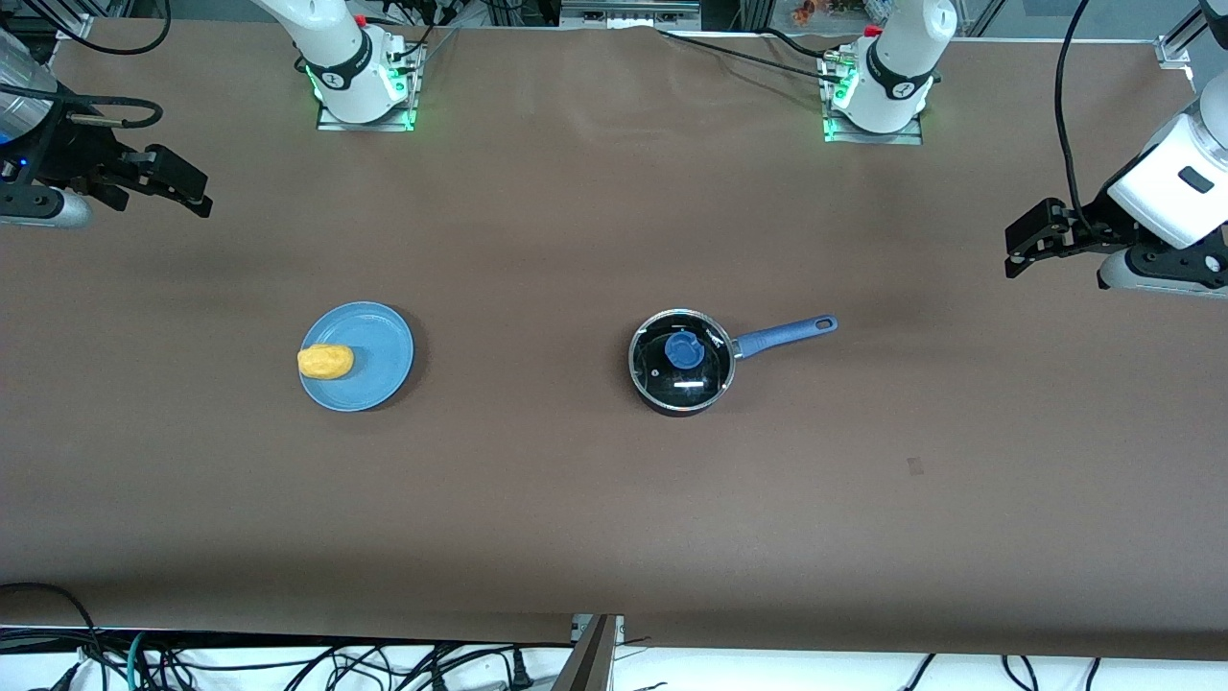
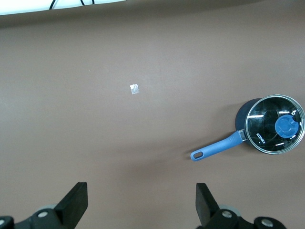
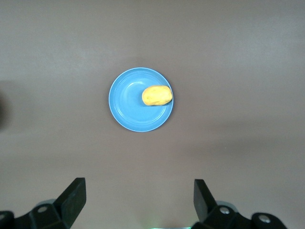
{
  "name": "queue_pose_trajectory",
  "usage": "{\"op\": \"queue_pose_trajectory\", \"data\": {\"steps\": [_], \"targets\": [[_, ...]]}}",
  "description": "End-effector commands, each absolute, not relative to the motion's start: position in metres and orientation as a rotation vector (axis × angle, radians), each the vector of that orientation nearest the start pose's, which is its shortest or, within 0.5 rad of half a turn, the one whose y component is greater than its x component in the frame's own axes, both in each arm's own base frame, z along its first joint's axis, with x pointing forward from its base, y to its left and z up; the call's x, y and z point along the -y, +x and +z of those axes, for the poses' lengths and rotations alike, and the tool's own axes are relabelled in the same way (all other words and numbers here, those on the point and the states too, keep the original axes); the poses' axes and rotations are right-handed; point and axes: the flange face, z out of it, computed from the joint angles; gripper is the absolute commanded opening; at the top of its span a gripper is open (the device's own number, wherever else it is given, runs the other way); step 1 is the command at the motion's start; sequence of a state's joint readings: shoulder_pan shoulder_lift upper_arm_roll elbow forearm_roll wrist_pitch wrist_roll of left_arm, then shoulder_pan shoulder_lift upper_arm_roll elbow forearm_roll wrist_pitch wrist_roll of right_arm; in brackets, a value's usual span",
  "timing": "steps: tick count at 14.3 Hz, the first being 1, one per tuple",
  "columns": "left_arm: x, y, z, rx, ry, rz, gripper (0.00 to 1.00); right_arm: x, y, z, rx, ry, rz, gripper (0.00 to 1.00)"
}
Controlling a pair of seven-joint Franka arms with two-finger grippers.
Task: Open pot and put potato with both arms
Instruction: 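Move the left gripper toward the glass lid on the black saucepan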
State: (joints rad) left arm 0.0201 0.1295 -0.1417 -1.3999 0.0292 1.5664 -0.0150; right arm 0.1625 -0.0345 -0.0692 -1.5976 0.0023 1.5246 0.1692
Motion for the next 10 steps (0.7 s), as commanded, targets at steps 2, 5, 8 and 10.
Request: {"op": "queue_pose_trajectory", "data": {"steps": [2,5,8,10], "targets": [[0.061,0.595,0.636,-0.198,-3.154,-0.059,1.0,-0.05,0.538,0.631,-0.088,-3.156,0.048,1.0],[0.067,0.595,0.635,-0.197,-3.15,-0.057,1.0,-0.05,0.539,0.632,-0.083,-3.155,0.036,1.0],[0.084,0.596,0.629,-0.146,-3.154,-0.039,1.0,-0.05,0.54,0.633,-0.083,-3.154,0.027,1.0],[0.128,0.593,0.619,-0.021,-3.161,-0.011,1.0,-0.05,0.541,0.633,-0.042,-3.154,0.013,1.0]]}}
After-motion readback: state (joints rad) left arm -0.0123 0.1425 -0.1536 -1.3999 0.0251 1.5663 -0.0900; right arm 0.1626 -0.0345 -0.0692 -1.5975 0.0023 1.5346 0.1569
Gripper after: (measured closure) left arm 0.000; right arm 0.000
